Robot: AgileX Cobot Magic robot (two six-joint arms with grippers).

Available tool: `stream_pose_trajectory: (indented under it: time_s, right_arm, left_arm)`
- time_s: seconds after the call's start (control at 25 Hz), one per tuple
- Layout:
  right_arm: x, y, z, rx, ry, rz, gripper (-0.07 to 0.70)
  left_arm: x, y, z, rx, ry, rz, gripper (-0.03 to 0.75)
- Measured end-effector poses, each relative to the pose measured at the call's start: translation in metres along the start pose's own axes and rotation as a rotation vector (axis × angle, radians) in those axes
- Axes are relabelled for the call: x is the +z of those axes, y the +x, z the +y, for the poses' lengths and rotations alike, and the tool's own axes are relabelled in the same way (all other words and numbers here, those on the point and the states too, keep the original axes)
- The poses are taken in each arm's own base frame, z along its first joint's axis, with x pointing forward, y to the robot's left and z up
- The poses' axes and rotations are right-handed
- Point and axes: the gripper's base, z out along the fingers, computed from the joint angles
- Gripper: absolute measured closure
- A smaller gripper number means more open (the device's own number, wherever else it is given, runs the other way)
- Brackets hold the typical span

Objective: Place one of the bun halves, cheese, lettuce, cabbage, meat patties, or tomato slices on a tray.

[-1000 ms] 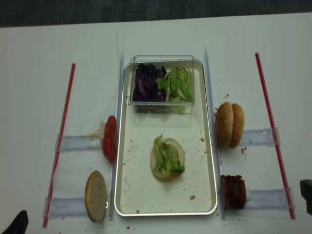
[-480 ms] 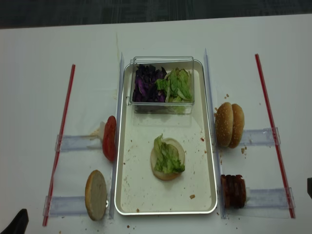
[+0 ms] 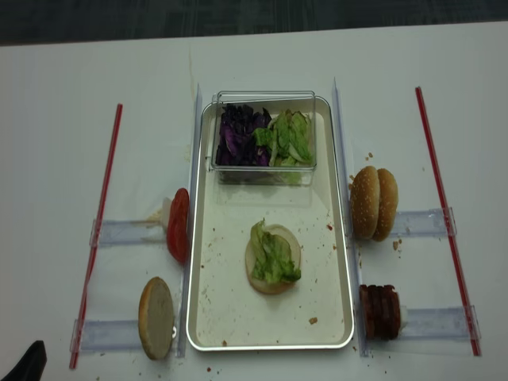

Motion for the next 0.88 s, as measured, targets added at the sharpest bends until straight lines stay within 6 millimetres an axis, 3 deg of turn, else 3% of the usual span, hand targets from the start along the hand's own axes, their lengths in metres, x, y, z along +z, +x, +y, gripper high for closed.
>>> stream_pose_trajectory:
  time_s: [0.24, 0.88]
  right_arm:
    - [-0.0116, 0.0087, 0.0012, -0.006, 0.006, -0.094, -0.001]
    - [-0.0119, 0.009, 0.0006, -0.003, 0.012, -0.096, -0.001]
  left_arm:
    - [0.0, 0.0, 0.0, 0.0, 0.0, 0.0, 0.099]
    - [0.0, 0.0, -0.0001, -0.006, -0.009, 0.0, 0.099]
